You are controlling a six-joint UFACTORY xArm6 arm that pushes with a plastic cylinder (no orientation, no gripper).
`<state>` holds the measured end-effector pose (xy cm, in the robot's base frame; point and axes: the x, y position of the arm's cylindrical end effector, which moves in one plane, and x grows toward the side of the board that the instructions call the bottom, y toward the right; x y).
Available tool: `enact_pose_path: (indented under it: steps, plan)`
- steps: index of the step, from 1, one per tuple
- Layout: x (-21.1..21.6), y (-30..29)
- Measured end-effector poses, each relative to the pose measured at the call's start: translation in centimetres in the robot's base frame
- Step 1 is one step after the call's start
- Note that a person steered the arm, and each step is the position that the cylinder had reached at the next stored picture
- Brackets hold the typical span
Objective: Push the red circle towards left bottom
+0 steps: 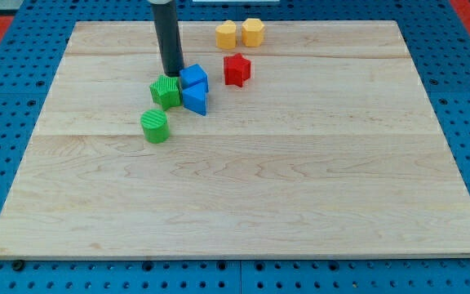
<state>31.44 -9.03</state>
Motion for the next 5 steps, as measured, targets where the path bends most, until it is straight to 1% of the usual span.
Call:
enact_pose_path:
  steps: [1, 2, 3, 4, 5]
  plan:
    - [-0.7, 6.9]
    - [-3.9, 7.0]
    - [-4.5, 1.1]
    - [-4.5, -7.0]
    - [-1.8, -10.8]
